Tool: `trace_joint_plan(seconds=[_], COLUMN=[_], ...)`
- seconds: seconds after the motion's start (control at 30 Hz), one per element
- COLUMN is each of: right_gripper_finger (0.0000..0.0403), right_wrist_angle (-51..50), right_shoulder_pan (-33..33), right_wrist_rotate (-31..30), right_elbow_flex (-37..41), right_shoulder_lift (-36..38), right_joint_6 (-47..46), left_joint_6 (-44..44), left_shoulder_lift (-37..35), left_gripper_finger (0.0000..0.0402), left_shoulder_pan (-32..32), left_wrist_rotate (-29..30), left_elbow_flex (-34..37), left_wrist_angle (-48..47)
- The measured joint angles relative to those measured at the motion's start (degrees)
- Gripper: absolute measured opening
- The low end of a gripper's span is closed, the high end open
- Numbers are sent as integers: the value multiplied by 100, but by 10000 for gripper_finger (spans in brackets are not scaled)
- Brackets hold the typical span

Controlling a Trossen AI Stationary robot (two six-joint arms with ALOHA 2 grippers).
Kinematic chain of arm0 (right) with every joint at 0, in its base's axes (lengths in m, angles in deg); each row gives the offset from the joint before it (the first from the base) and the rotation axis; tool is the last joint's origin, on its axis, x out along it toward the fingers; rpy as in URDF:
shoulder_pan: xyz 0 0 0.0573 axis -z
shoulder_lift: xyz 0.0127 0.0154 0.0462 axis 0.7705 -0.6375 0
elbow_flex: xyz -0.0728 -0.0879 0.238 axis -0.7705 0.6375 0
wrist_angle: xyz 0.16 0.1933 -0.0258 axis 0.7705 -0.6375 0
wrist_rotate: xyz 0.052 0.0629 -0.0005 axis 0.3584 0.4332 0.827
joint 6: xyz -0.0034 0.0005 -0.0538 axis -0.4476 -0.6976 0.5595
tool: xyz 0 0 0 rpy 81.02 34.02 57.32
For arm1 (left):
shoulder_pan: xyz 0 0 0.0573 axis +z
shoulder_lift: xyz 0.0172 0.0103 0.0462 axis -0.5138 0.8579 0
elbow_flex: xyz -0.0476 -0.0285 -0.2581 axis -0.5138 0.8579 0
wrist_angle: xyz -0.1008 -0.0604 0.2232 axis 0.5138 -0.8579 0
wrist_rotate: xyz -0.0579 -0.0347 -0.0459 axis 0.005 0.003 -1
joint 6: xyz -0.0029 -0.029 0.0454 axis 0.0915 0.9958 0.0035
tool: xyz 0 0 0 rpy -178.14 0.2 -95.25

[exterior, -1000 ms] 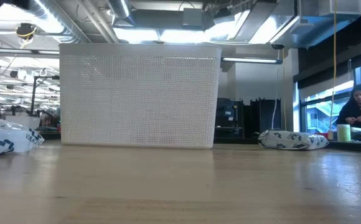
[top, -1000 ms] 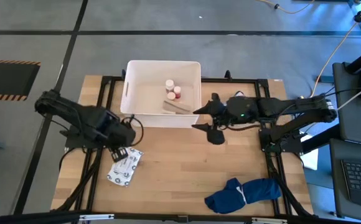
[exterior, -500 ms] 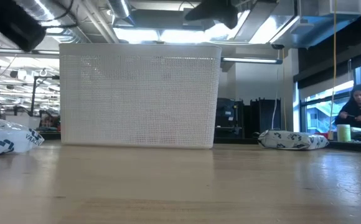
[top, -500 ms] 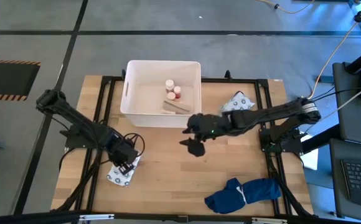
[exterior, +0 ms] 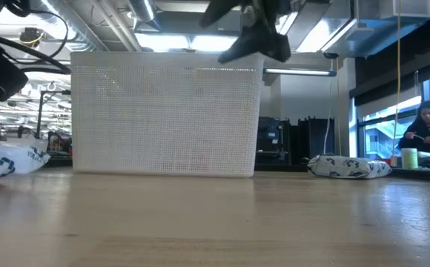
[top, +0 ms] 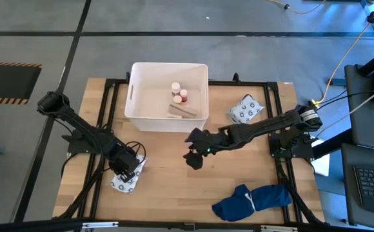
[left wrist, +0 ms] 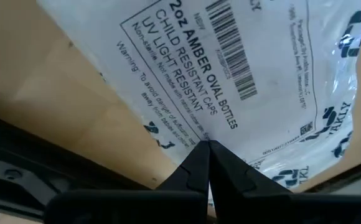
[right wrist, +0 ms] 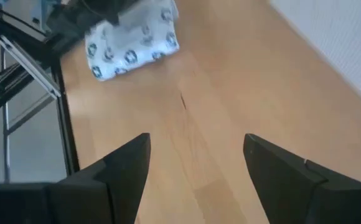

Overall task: Pick & place medical supplies in basket/bin
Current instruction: Put the bottom mailer bag into the white bin

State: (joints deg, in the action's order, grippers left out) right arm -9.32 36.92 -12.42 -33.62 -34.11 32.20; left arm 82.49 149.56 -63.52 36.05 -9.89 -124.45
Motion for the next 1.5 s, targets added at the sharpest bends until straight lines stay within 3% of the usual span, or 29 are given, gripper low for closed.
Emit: trace_joint_plan(seconds=[0.2, 0.53, 0.73, 0.9, 1.07, 1.3, 1.5], right_gripper_finger=[259, 259, 259, 259, 259, 259, 259], right_wrist_angle=[249, 2062, 2725, 3704, 4336, 4205, 4216], right_shoulder_pan=[-69, 17, 183, 153, 91, 91, 197], right_wrist_rotate=[257, 1284, 1378, 1393, 1227, 669, 1023], right_elbow_flex=[0, -2, -6, -7, -7, -11, -11], right_shoulder_lift=[-487, -1511, -1874, -2394, -2890, -3013, -3017], right_joint_6=[-534, -1029, -1187, -1936, -2666, -2498, -2355], left_joint_6=[-148, -533, -410, -727, -1613, -3690, -4658], left_shoulder_lift=[-2, 22, 20, 39, 146, 609, 772], left_gripper_finger=[2, 1, 2, 1, 2, 3, 3], left_shoulder_pan=[41, 319, 267, 221, 274, 296, 379], left_wrist_rotate=[-83, 92, 116, 319, 636, 295, 127], left_elbow_flex=[165, 193, 196, 213, 205, 161, 159], left_wrist_angle=[172, 782, 907, 1767, 2107, 2252, 2504])
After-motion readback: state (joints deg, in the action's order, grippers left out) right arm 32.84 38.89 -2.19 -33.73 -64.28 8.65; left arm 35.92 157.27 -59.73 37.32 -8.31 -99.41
